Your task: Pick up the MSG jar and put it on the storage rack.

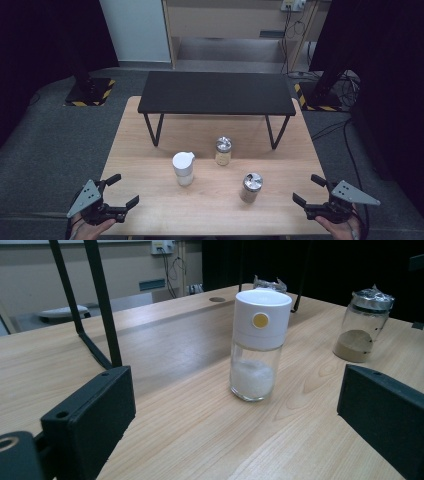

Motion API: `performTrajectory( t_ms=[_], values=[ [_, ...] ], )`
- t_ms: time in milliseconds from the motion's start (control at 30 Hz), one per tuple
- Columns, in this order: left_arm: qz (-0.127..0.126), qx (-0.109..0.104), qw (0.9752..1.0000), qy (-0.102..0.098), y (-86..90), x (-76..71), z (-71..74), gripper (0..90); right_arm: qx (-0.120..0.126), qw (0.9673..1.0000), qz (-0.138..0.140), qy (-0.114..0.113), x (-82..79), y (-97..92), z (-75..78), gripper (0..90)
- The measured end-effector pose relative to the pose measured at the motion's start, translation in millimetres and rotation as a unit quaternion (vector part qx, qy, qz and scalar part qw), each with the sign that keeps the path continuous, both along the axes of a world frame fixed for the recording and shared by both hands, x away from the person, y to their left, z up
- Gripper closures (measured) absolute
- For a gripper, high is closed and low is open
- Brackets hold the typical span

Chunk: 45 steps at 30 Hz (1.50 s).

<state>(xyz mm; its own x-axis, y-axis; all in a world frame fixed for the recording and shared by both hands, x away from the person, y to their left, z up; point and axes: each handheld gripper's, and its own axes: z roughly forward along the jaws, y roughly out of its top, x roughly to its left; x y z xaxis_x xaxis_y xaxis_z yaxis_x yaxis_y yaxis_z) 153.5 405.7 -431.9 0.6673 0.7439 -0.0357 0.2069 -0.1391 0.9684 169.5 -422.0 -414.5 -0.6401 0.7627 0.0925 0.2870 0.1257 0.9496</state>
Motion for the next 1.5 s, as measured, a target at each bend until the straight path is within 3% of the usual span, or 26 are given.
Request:
performTrajectory(
  t_ms=[800,1100,1500],
  values=[
    [-0.013,-0.003,0.9999,0.011,-0.3,1.2,12.4,0.7,-0.005,1.0,0.001,0.0,-2.0,0.3,1.5,3.6],
    [-0.023,0.009,0.9996,0.015,0.3,9.2,31.5,0.7,-0.006,1.0,0.001,0.0,-2.3,0.2,1.8,3.7],
    [-0.047,0.01,0.9985,0.025,-1.2,30.4,55.5,0.6,-0.002,1.0,-0.001,0.002,-2.6,-1.3,1.1,3.7]
  ],
)
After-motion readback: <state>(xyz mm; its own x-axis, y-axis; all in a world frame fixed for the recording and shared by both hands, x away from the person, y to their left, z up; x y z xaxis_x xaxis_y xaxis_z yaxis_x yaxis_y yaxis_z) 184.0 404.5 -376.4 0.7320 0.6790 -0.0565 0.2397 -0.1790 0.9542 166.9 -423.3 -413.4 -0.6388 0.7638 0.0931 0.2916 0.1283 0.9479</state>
